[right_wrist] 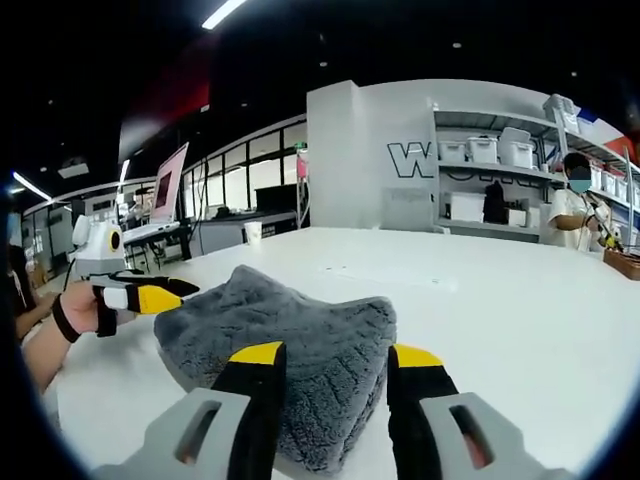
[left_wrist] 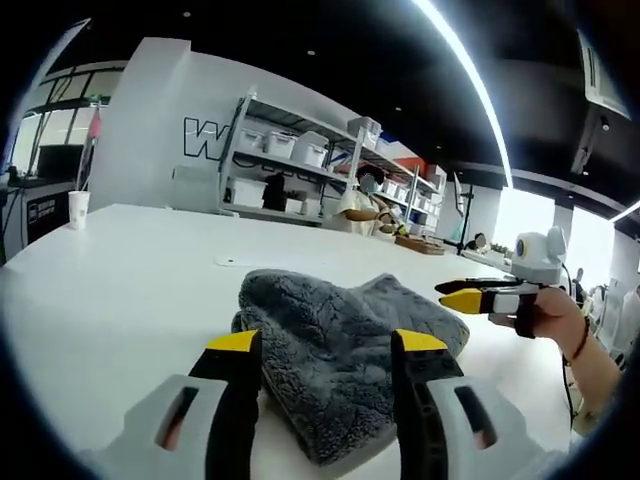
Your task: Open the folded towel by lifting each exposed corner and separating the folded layers until the towel lies flat within the target outline without major curled edges
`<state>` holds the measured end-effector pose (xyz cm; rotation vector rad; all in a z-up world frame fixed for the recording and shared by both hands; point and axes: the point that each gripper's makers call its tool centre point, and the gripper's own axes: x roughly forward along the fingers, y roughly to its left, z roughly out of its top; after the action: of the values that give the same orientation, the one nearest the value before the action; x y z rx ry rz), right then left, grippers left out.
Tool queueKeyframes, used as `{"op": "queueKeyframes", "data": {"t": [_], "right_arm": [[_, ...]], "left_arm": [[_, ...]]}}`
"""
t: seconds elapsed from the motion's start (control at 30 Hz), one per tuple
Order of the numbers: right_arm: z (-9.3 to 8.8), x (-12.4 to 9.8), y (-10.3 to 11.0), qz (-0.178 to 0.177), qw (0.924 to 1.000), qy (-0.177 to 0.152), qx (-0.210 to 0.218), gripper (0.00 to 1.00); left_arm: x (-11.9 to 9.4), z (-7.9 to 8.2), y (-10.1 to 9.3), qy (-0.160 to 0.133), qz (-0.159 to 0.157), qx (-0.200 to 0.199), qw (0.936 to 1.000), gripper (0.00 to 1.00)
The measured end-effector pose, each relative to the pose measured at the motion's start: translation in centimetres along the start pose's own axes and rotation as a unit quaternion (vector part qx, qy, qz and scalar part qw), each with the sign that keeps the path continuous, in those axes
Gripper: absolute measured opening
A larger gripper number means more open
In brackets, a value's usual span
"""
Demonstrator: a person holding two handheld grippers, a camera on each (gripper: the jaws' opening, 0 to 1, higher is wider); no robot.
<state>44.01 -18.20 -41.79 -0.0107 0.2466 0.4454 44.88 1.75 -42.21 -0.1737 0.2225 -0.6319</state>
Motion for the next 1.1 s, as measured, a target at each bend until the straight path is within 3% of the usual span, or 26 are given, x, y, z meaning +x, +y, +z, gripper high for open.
{"op": "queueKeyframes", "data": {"t": [1.1], "right_arm": [[-0.2,0.8,-1.0,-0.019,0.9997,-0.008,0.011,0.32]], "left_arm": [[1.7,0.4,0.8,-0.008,0.014,0.002,0.9999,0.5]]}}
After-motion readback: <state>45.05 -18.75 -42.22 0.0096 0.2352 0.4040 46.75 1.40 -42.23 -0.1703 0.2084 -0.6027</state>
